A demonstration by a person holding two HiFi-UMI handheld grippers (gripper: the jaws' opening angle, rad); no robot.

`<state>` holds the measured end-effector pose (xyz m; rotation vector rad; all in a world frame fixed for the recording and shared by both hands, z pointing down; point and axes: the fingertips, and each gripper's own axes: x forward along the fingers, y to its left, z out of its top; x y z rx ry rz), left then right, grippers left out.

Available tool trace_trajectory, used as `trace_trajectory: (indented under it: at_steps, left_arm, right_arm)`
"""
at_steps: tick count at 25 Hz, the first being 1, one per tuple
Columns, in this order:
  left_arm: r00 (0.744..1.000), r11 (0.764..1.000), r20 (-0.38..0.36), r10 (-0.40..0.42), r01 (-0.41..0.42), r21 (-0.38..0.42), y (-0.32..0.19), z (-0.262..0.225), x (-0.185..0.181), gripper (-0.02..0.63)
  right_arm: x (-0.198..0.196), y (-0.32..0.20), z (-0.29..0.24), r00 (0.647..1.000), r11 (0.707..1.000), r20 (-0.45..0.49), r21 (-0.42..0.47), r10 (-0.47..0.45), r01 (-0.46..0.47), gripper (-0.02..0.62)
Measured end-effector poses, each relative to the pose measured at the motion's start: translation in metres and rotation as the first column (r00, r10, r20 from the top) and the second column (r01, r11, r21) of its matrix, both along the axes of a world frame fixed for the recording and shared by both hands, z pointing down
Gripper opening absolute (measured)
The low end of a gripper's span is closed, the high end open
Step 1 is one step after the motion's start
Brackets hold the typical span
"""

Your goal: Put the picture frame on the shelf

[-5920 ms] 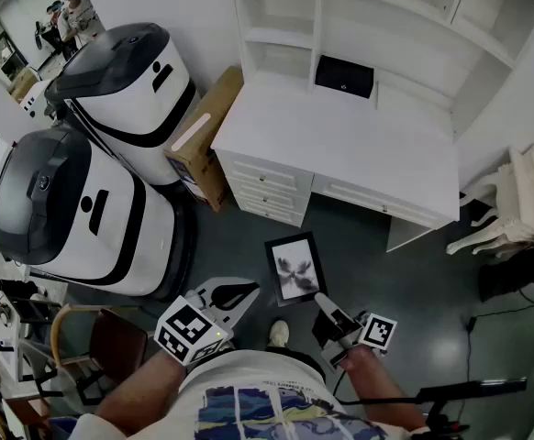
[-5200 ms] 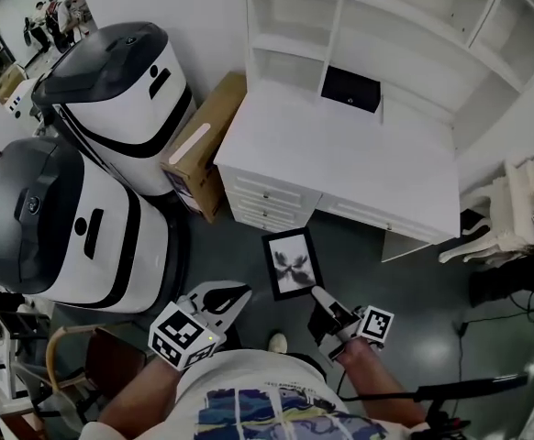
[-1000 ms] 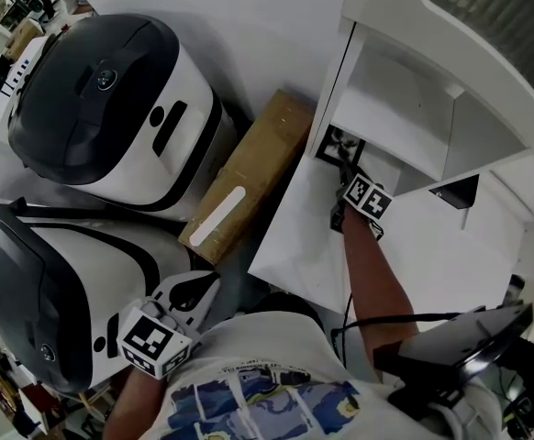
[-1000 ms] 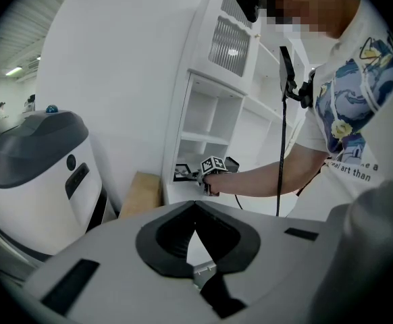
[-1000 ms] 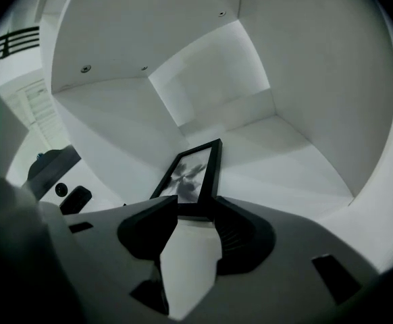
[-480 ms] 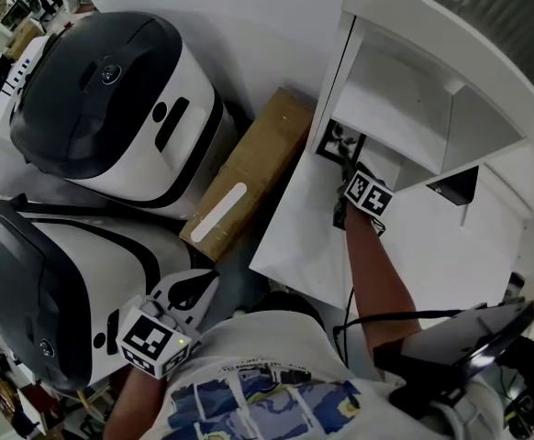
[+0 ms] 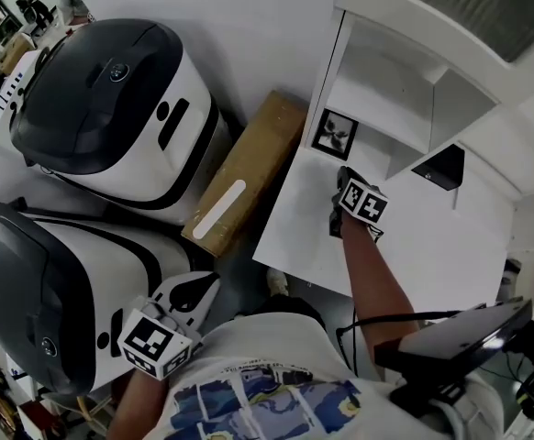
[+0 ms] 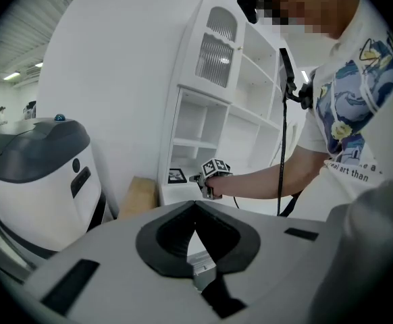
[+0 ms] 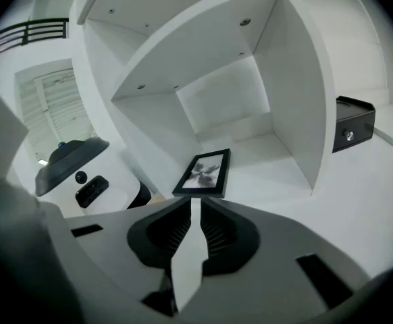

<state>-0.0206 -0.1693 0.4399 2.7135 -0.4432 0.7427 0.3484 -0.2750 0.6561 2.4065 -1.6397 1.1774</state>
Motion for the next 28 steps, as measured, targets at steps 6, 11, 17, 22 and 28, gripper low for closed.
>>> trace_trajectory:
  at_steps: [6, 11, 17, 22, 28]
  left_arm:
    - [0.999, 1.000, -0.040, 0.016, -0.016, -0.004, 0.022, -0.006, -0.029, 0.014]
    - [0.995, 0.999, -0.091, 0.043, -0.044, -0.007, 0.042, -0.011, -0.049, 0.014]
    - [0.987, 0.996, -0.132, 0.089, -0.090, -0.001, 0.070, -0.015, -0.078, 0.014]
    - [0.981, 0.993, -0.153, 0.118, -0.120, -0.004, 0.092, -0.014, -0.099, 0.014]
    - [0.973, 0.989, -0.178, 0.145, -0.147, -0.001, 0.115, -0.014, -0.119, 0.013]
  right_arm:
    - [-0.051, 0.036, -0.011, 0.998, 0.998, 0.014, -0.010, -0.061, 0.061, 0.043]
    - [-0.100, 0.074, -0.024, 0.992, 0.992, 0.013, -0.019, -0.128, 0.128, 0.035]
    - [-0.173, 0.125, -0.038, 0.968, 0.968, -0.001, -0.033, -0.250, 0.250, 0.031]
    - [-0.227, 0.168, -0.055, 0.936, 0.936, -0.042, -0.068, -0.349, 0.345, 0.029]
    - [-0.279, 0.212, -0.073, 0.888, 0.891, -0.095, -0.104, -0.451, 0.441, 0.028]
